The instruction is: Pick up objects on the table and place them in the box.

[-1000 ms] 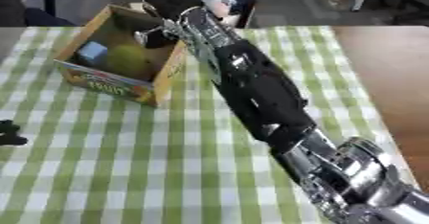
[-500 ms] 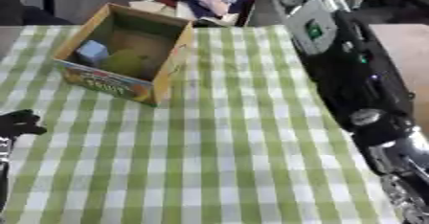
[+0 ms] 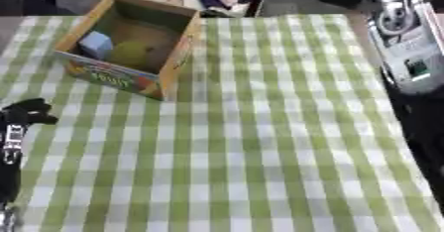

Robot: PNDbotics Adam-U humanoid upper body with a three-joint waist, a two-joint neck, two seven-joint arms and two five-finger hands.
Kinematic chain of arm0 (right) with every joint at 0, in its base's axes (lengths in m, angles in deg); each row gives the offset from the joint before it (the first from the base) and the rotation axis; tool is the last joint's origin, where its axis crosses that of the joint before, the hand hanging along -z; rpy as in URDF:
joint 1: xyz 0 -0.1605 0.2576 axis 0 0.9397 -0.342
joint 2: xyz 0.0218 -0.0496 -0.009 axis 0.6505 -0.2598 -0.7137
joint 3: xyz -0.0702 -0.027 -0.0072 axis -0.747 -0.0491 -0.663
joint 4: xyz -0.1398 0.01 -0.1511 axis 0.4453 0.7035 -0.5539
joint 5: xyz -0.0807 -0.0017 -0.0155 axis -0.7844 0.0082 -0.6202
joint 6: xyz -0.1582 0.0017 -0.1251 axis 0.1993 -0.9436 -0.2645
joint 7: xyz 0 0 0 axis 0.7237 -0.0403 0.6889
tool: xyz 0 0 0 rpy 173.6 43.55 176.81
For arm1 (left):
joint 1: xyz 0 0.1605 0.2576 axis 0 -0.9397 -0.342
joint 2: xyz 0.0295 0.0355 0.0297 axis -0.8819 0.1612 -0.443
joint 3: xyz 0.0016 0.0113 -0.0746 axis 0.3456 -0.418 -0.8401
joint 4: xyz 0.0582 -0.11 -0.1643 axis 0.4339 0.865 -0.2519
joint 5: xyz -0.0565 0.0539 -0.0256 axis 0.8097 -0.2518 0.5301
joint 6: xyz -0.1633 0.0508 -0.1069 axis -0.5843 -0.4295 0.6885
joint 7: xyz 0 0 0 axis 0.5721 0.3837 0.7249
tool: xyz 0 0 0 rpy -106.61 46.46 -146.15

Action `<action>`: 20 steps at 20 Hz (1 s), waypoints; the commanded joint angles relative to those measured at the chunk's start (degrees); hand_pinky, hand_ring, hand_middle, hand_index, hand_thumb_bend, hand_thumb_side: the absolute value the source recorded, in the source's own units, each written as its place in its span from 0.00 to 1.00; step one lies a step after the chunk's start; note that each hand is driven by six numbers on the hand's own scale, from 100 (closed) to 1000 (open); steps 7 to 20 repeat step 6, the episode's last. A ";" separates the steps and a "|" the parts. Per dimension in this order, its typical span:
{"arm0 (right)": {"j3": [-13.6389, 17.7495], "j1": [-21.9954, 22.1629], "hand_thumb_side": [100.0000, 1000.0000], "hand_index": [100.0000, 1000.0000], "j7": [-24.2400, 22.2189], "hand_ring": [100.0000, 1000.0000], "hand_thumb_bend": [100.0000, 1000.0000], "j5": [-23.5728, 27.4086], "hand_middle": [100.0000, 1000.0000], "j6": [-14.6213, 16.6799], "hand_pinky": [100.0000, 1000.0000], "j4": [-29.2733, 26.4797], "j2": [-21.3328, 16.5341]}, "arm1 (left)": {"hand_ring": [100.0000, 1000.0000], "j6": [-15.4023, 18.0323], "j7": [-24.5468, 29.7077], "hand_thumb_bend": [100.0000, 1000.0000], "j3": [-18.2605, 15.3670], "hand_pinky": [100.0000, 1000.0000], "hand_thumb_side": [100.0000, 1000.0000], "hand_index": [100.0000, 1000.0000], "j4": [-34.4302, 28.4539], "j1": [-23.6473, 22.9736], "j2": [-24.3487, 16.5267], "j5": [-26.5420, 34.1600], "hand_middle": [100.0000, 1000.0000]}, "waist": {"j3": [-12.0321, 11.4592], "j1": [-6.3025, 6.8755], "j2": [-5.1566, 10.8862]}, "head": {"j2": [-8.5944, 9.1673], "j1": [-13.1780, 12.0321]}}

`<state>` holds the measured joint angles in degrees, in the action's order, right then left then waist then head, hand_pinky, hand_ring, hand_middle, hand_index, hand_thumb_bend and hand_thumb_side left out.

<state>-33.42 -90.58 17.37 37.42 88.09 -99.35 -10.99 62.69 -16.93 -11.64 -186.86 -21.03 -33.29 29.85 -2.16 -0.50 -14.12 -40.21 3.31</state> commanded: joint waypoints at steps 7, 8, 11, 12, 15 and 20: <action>4.82 12.27 0.51 0.90 5.05 0.62 0.00 7.75 0.69 -1.39 0.49 -5.60 2.67 | 0.53 0.03 0.32 0.00 0.12 0.79 0.86 0.71 -0.14 -0.13 -1.26 -0.20 0.57 | 1.53 -0.03 2.40 | -2.77 -2.43; 4.82 12.27 0.51 0.90 5.05 0.62 0.00 7.75 0.69 -1.39 0.49 -5.60 2.67 | 0.53 0.03 0.32 0.00 0.12 0.79 0.86 0.71 -0.14 -0.13 -1.26 -0.20 0.57 | 1.53 -0.03 2.40 | -2.77 -2.43; 4.82 12.27 0.51 0.90 5.05 0.62 0.00 7.75 0.69 -1.39 0.49 -5.60 2.67 | 0.53 0.03 0.32 0.00 0.12 0.79 0.86 0.71 -0.14 -0.13 -1.26 -0.20 0.57 | 1.53 -0.03 2.40 | -2.77 -2.43; 4.82 12.27 0.51 0.90 5.05 0.62 0.00 7.75 0.69 -1.39 0.49 -5.60 2.67 | 0.53 0.03 0.32 0.00 0.12 0.79 0.86 0.71 -0.14 -0.13 -1.26 -0.20 0.57 | 1.53 -0.03 2.40 | -2.77 -2.43; 4.82 12.27 0.51 0.90 5.05 0.62 0.00 7.75 0.69 -1.39 0.49 -5.60 2.67 | 0.53 0.03 0.32 0.00 0.12 0.79 0.86 0.71 -0.14 -0.13 -1.26 -0.20 0.57 | 1.53 -0.03 2.40 | -2.77 -2.43; 4.82 12.27 0.51 0.90 5.05 0.62 0.00 7.75 0.69 -1.39 0.49 -5.60 2.67 | 0.53 0.03 0.32 0.00 0.12 0.79 0.86 0.71 -0.14 -0.13 -1.26 -0.20 0.57 | 1.53 -0.03 2.40 | -2.77 -2.43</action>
